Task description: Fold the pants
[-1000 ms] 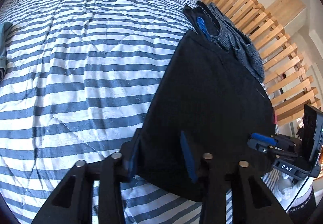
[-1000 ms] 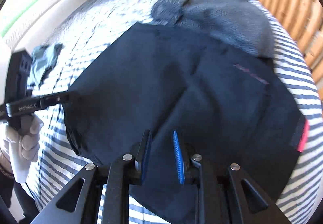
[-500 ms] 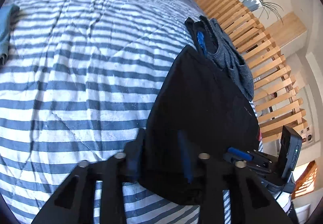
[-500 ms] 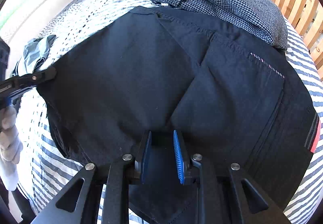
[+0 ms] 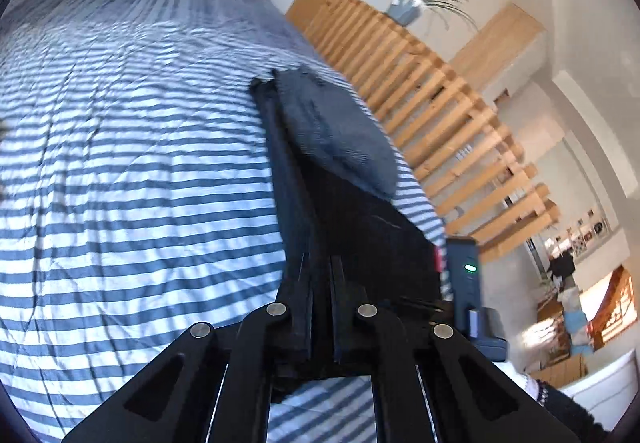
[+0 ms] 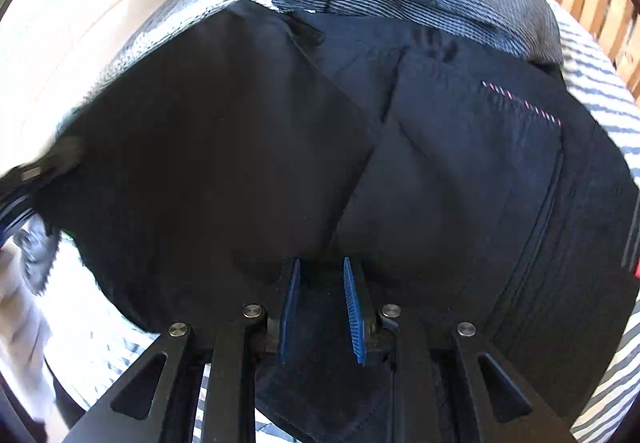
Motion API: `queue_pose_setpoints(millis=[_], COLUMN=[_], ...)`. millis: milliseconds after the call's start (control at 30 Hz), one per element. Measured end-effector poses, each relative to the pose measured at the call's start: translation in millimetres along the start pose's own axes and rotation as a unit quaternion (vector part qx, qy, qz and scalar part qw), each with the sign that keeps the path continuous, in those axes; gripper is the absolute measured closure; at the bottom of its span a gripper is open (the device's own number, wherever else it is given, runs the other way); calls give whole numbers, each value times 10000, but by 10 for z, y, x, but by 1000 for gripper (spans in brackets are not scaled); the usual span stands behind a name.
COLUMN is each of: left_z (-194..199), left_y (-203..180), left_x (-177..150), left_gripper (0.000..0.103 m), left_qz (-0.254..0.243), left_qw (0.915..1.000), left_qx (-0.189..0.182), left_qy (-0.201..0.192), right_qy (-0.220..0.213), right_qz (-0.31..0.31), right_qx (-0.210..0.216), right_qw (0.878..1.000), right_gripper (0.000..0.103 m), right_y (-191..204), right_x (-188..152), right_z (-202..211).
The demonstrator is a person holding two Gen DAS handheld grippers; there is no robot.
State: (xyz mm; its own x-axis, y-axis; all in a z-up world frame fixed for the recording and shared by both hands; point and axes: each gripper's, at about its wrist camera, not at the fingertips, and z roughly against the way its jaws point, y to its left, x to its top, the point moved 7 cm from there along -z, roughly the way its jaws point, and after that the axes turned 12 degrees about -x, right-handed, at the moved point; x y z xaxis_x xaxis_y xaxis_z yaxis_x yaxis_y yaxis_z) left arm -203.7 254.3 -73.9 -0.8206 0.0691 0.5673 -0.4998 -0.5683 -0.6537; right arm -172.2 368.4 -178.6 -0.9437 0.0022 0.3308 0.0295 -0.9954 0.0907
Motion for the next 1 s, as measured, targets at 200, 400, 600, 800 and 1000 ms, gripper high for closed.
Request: queue_pose_setpoints(millis=[200,400,600,800,1000], left_z=[-598,-1508,-2134,-2397,-2523], left_y=[-1148,-1683,-1733,-1887,-2015], left_x=[-264,-803,-1227,-1398,-1495], left_gripper=[98,98,98,98,98], left_qz=[-843,-1127,-1192,-1349,-1519], left_qw=[9936,9822,9761,9706,9639], left_qx=[-576,-858,-552,-492,-445], left_qy=[484,1231,1731,1933,2143], right_qy=[25,-334,-712,-775,-731], right_qz=[-793,-1966,-2371,-2181,-1942], right_qx=[688,1007,888,408,-354], right_qw=[9945,9747,9648,9720,9776], right_gripper=[82,82,79,78,78], right_y=[-383,-1456,-2103,-2342,-2230], right_x=[-43,-265,-271,-245,-175], right_z=[148,511,786,851,769])
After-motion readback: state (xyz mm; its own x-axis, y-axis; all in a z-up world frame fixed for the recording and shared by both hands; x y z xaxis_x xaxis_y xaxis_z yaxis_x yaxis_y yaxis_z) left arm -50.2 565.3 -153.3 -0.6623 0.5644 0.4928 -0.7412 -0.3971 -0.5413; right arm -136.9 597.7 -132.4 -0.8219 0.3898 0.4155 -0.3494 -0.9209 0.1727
